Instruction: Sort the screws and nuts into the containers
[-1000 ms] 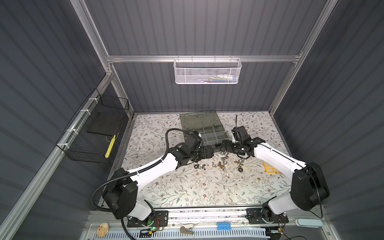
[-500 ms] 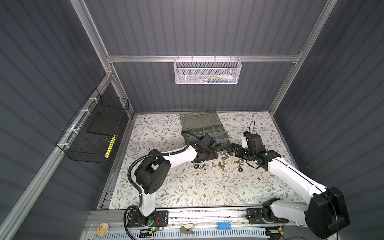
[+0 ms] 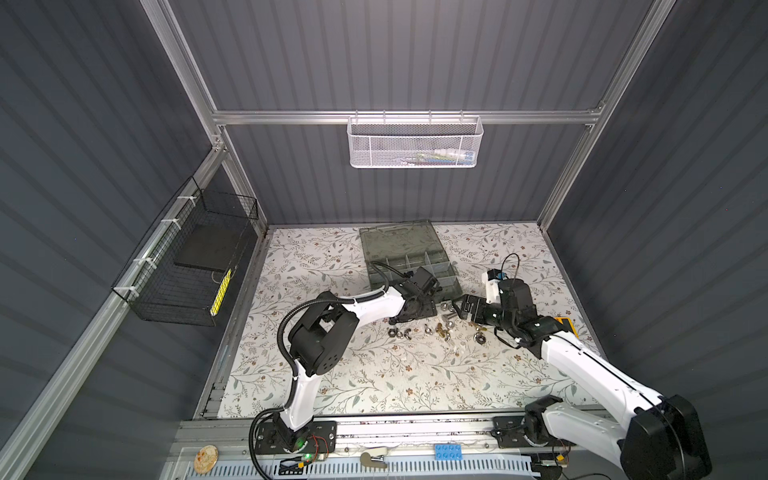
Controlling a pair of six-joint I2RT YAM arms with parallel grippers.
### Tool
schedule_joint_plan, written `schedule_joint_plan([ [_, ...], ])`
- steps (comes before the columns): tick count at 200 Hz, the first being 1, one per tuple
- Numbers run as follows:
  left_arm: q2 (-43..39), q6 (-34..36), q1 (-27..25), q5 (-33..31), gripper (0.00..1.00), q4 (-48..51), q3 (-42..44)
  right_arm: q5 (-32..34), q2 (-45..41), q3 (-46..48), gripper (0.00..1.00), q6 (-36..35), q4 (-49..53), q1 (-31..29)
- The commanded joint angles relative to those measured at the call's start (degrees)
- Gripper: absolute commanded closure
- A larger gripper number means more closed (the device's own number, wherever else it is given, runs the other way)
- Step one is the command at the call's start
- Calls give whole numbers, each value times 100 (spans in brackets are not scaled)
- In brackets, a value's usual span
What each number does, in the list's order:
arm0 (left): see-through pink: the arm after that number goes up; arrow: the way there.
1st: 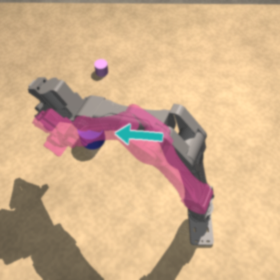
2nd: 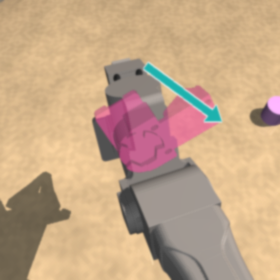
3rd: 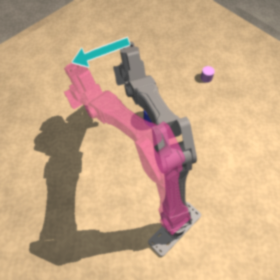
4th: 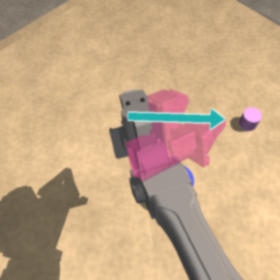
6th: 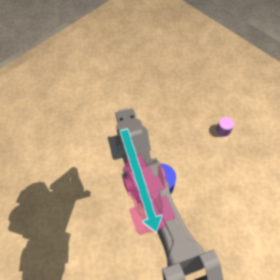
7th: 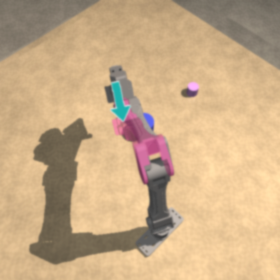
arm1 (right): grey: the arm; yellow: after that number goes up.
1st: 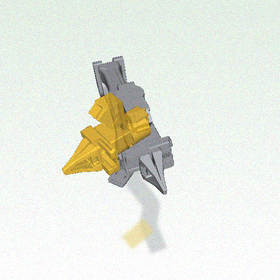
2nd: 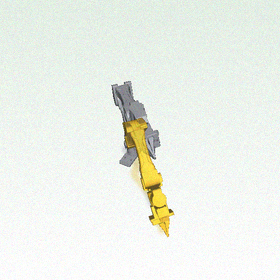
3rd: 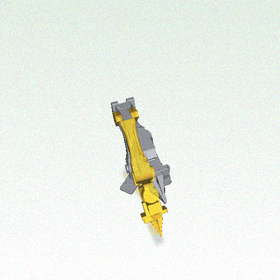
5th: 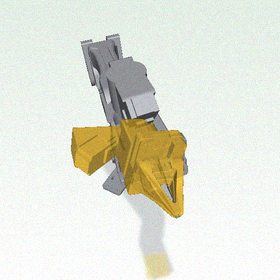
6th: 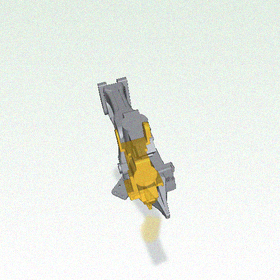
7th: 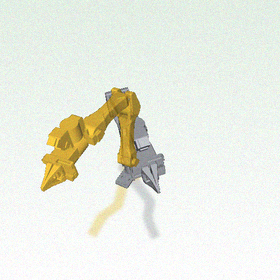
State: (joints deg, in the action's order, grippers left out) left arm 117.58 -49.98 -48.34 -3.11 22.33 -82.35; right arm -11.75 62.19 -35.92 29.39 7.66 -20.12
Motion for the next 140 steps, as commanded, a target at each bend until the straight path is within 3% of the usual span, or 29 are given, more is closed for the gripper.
schedule_joint_plan([
  [1, 175, 209, -37, -174, 27, 123, -250, -119, -41, 131, 1, 0, -177, -2],
  [37, 336, 400, -29, -464, 30, 290, -420, -74, -161, 344, 1, 63, -250, 0],
  [66, 526, 600, -33, -496, 40, 464, -570, 10, -216, 401, 1, 76, -238, 9],
  [140, 626, 1033, -37, -752, 42, 729, -531, 68, -215, 400, 1, 145, -238, 30],
])
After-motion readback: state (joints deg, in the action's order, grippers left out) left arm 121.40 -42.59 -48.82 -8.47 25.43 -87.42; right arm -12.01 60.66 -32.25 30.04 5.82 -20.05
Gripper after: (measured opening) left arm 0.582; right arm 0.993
